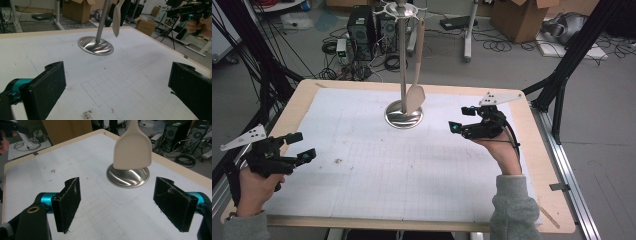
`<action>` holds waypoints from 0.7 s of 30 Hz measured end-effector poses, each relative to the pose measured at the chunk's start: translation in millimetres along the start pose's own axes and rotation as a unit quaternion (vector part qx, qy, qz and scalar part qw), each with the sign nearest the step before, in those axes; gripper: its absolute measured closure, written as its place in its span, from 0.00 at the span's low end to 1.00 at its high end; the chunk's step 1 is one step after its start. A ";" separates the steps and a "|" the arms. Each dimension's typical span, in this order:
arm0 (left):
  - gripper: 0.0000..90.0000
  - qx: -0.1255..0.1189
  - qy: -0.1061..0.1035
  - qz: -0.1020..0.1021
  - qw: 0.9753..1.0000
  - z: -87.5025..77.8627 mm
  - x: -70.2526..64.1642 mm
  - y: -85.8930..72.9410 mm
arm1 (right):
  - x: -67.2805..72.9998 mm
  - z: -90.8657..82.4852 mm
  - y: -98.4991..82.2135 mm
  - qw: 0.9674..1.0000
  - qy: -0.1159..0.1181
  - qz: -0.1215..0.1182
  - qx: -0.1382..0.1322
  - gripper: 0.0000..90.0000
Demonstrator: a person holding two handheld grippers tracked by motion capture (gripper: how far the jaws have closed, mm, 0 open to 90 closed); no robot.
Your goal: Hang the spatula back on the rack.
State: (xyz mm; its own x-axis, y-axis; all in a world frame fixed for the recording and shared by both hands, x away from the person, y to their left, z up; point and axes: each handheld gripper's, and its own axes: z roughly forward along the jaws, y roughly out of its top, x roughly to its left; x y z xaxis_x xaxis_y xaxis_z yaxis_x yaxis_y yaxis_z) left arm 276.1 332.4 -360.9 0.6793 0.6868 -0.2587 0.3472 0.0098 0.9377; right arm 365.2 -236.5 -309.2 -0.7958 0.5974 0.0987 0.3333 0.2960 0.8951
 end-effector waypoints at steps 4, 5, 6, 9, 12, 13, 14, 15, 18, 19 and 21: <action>0.02 -0.003 -0.003 0.005 1.000 -0.3 -3.1 1.6 | 3.6 -7.5 -15.4 1.000 -0.010 0.001 -0.003 0.24; 0.02 -0.004 -0.003 0.005 1.000 0.0 -4.3 1.9 | 4.1 -9.7 -18.9 1.000 -0.013 0.000 -0.003 0.24; 0.02 -0.004 -0.004 0.007 1.000 0.4 -5.1 2.0 | 4.5 -11.7 -22.1 1.000 -0.015 0.001 -0.002 0.24; 0.02 0.000 -0.006 0.009 1.000 2.6 -7.2 1.4 | 5.7 -18.7 -29.7 1.000 -0.027 0.000 0.007 0.24; 0.02 0.000 -0.009 0.012 1.000 4.6 -9.9 1.2 | 6.0 -26.5 -36.7 1.000 -0.031 0.002 -0.005 0.24; 0.02 -0.001 -0.010 0.013 1.000 5.1 -11.1 1.2 | 6.3 -29.1 -39.0 0.999 -0.032 0.004 -0.008 0.24; 0.02 0.000 -0.010 0.015 1.000 5.1 -11.6 1.3 | 6.9 -31.7 -42.0 0.999 -0.034 0.005 -0.013 0.24; 0.02 -0.001 -0.010 0.017 1.000 5.2 -12.1 1.4 | 7.4 -33.6 -43.8 0.999 -0.036 0.004 -0.015 0.24; 0.02 -0.003 -0.010 0.020 1.000 5.0 -13.2 1.7 | 9.3 -40.5 -51.6 0.998 -0.045 0.005 -0.032 0.24; 0.02 -0.004 -0.009 0.020 1.000 5.0 -13.5 1.8 | 9.5 -42.5 -54.3 0.998 -0.043 0.008 -0.039 0.24; 0.02 -0.004 -0.008 0.020 1.000 5.1 -13.9 1.8 | 10.0 -45.6 -58.9 0.998 -0.048 0.012 -0.042 0.24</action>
State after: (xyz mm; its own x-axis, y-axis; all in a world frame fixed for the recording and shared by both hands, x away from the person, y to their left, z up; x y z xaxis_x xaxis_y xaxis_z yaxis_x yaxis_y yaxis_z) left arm 270.6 319.2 -356.8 0.7033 0.6747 -0.2238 0.3135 -0.0119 0.9495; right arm 314.5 -282.0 -341.2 -0.7352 0.6728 0.0821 0.3043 0.2193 0.9270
